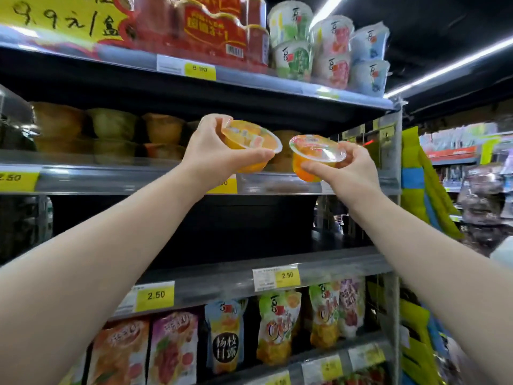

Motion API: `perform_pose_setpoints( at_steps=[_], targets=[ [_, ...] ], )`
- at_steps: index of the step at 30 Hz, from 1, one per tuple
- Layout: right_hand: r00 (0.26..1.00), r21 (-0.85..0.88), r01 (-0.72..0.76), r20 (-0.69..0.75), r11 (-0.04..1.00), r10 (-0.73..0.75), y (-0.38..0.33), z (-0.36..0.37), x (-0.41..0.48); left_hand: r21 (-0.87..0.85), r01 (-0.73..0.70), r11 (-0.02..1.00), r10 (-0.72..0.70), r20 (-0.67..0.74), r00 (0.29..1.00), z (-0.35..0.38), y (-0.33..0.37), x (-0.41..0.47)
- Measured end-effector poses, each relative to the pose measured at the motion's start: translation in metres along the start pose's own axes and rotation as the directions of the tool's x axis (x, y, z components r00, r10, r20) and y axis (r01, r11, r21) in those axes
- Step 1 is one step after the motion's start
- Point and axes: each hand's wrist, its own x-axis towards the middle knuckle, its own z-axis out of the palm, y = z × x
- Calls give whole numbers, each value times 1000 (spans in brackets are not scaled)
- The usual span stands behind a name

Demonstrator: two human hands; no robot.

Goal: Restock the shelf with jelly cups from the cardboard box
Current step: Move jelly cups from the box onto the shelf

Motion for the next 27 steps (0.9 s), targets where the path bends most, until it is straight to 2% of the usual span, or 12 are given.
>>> perform_pose_setpoints(
  at_steps=[5, 8, 12, 16, 22, 27],
  targets=[
    [999, -90, -4, -48, 996, 0, 22, -2, 55, 104, -46, 994, 47, -5, 999, 27, 1, 31],
    [999, -121, -23, -32, 992, 19, 32, -10, 81, 128, -25, 991, 27, -10, 1000, 42, 0, 47],
    [996, -279, -36, 74, 960, 59, 44, -22, 122, 159, 3, 987, -4, 7, 1000, 68, 1, 70],
    [966, -436, -57, 203, 898, 160, 55, -26, 156, 206, 31, 978, -49, 79, 996, 93, 7, 94],
    [915, -365, -84, 340, 927, 217, 68, -26, 181, 236, 65, 970, -89, 94, 992, 120, 12, 111],
    [832, -376, -189, 429, 907, 352, 82, -18, 189, 226, 107, 968, -128, 84, 988, 134, 12, 112]
  ],
)
